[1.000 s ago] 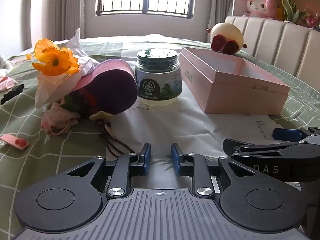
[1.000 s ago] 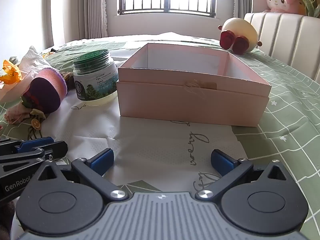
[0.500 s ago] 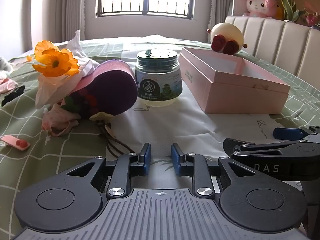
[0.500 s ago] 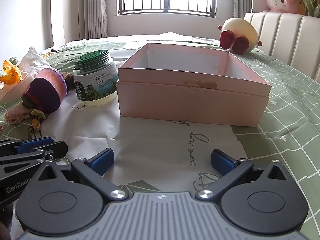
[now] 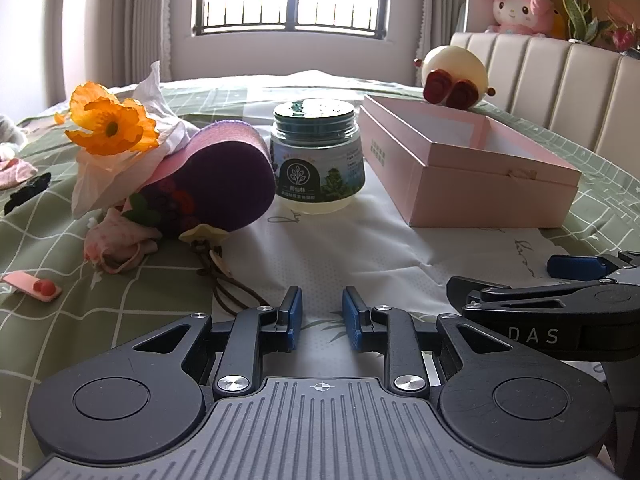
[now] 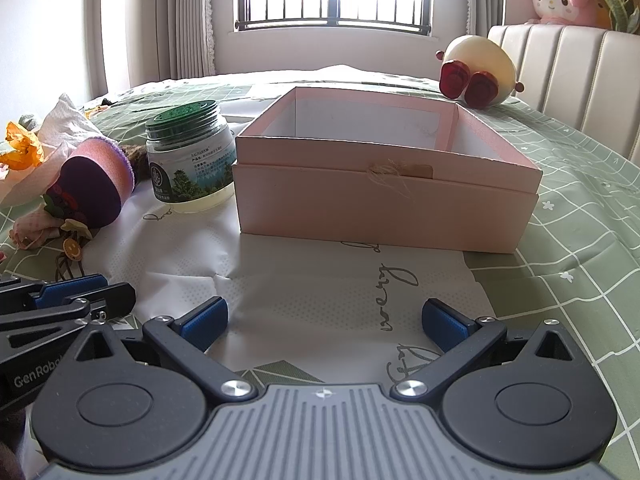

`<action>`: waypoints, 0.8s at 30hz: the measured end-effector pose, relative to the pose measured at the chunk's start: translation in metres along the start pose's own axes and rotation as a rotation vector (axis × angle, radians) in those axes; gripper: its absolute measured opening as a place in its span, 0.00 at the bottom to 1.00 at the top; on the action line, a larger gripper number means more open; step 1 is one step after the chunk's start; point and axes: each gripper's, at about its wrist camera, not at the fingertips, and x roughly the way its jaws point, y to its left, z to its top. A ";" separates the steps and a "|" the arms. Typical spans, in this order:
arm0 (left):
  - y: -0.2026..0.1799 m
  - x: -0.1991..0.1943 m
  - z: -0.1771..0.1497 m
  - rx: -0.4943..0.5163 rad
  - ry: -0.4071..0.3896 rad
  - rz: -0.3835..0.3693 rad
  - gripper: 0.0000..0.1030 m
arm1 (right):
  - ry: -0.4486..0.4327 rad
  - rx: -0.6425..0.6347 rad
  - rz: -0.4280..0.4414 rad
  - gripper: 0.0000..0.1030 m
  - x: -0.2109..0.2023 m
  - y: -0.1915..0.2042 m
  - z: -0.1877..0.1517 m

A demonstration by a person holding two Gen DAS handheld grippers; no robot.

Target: Organize soft objects

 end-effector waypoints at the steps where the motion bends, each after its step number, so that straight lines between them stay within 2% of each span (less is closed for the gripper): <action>1: 0.000 0.000 0.000 0.001 0.000 0.001 0.27 | 0.000 0.000 0.000 1.00 0.000 0.000 0.000; 24: 0.003 -0.002 0.000 -0.015 -0.003 -0.006 0.26 | 0.000 0.002 0.001 1.00 0.001 -0.001 0.000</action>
